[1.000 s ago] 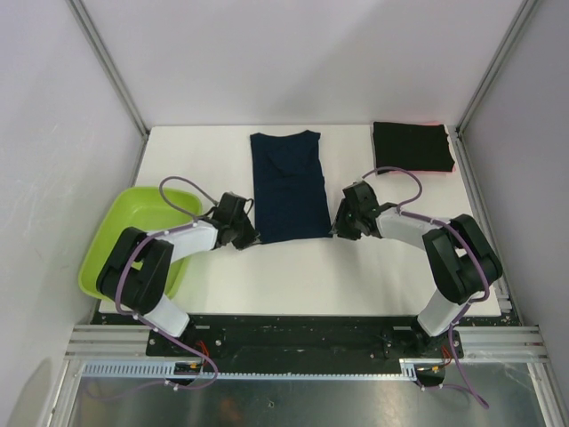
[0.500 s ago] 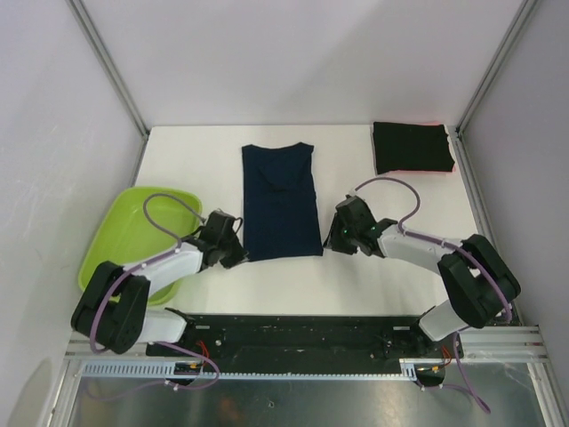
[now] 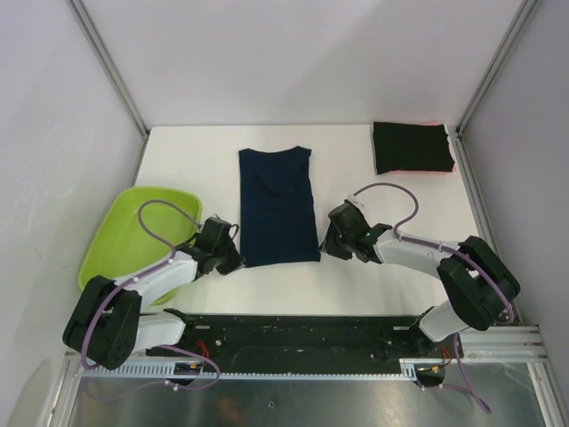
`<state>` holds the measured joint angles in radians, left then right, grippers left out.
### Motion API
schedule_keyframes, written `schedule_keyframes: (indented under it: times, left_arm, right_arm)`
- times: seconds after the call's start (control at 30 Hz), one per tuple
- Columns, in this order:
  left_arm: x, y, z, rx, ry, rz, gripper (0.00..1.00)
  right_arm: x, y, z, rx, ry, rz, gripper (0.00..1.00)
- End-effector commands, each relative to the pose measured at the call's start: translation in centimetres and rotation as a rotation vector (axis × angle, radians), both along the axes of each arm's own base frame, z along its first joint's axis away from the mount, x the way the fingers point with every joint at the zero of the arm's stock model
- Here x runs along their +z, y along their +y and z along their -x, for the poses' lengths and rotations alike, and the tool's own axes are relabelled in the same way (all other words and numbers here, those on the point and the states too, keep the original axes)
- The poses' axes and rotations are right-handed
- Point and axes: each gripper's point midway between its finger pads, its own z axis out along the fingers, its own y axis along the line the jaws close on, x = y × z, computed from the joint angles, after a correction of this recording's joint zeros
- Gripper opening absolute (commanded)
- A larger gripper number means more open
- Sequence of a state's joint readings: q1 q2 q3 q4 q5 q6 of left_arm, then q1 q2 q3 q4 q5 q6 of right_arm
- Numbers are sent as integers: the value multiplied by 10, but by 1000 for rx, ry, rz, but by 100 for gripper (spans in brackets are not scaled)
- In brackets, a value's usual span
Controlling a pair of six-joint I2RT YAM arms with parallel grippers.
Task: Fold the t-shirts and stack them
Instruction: Grab one side of the 2/3 rectangular tshirt with both arms
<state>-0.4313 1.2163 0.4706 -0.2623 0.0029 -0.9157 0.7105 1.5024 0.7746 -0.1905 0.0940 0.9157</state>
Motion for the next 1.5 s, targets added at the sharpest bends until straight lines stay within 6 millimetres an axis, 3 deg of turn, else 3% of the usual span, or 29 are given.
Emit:
schedule_keyframes:
  times: [0.0, 0.17, 0.4, 0.9, 1.2, 1.47]
  left_arm:
    - [-10, 11, 17, -26, 53, -58, 0]
    - [-9, 11, 16, -32, 53, -63, 0]
    - [-9, 10, 16, -35, 55, -62, 0]
    - [-9, 9, 14, -44, 55, -64, 0]
    - [-10, 9, 14, -47, 60, -68, 0]
    - [-8, 8, 13, -49, 51, -66, 0]
  right_arm:
    - [0, -1, -16, -60, -14, 10, 39]
    - [-6, 9, -21, -35, -2, 37, 40]
    - [-10, 10, -12, -19, 6, 89, 40]
    - [21, 7, -19, -55, -78, 71, 41]
    - [-6, 21, -15, 3, -6, 110, 41]
    - [-29, 18, 2, 38, 66, 192, 41]
